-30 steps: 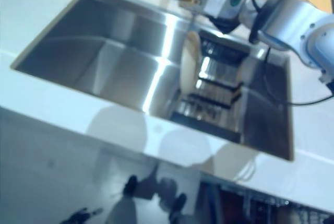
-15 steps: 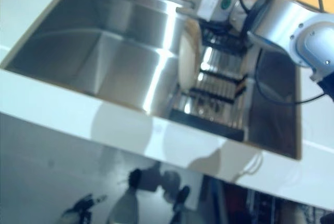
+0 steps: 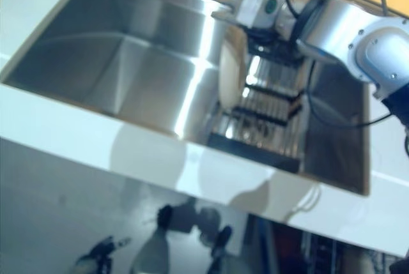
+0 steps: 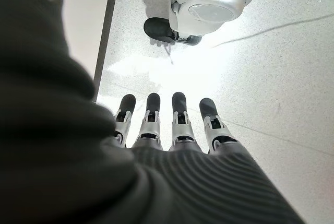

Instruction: Take plates into dishwasher

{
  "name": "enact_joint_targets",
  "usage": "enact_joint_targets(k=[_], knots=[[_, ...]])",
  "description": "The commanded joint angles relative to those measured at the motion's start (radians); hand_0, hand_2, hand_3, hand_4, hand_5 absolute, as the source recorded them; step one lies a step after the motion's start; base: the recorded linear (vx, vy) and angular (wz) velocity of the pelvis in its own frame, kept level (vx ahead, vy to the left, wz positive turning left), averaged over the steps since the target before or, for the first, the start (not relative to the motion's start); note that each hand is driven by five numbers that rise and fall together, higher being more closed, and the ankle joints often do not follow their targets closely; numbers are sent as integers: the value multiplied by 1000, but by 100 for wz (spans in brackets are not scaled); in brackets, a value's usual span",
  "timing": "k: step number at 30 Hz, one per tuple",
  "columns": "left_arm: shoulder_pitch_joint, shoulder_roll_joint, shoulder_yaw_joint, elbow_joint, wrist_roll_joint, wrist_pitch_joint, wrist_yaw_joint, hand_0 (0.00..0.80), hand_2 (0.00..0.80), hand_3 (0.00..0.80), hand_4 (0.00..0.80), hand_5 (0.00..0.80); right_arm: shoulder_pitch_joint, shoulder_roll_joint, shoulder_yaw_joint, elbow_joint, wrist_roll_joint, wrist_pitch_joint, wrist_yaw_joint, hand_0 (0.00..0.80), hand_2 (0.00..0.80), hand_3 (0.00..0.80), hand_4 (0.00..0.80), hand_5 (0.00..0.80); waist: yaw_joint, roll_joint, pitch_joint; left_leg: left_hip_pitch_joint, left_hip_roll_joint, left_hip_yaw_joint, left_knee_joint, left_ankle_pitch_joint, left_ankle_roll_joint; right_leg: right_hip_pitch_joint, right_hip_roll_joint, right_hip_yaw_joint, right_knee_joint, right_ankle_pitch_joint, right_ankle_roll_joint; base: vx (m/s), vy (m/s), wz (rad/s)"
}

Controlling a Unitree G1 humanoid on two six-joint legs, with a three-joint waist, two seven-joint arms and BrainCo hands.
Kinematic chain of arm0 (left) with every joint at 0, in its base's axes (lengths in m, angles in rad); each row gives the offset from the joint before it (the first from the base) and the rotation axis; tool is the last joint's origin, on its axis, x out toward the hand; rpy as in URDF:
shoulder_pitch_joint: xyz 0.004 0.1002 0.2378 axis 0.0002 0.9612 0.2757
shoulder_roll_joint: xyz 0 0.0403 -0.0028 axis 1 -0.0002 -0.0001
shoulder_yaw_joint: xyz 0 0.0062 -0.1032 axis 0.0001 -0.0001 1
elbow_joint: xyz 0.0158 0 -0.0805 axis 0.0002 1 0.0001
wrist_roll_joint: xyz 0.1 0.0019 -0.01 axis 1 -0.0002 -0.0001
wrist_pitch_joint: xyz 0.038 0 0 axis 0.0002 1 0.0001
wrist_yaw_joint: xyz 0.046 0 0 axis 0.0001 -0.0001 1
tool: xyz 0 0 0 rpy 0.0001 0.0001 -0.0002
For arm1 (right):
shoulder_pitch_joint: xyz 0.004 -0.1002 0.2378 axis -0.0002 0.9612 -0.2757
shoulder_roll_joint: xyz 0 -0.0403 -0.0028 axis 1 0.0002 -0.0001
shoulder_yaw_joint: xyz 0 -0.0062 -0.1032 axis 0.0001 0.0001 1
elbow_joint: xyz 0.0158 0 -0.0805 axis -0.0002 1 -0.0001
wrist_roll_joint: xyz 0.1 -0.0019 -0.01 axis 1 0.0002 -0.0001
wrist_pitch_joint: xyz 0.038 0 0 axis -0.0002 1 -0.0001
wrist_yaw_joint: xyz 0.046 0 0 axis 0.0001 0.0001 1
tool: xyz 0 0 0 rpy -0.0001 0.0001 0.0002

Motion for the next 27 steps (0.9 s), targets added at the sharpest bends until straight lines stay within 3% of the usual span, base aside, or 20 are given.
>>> enact_joint_targets(k=[1,27], knots=[[10,23,-4,-31,-47,-35,-14,0,0,0,0,0,-112,-18,54,0,20,24,14,0,0,0,0,0,22,-17,9,-13,-17,31,-14,-37,37,1,-13,17,-1,10,73,0,0,0],[3,27,6,-29,-53,-68,-18,0,0,0,0,0,-71,8,53,-18,27,16,64,0,0,0,0,0,28,-24,45,-32,-17,37,-14,-36,39,-19,-12,12,-1,15,77,0,0,0]])
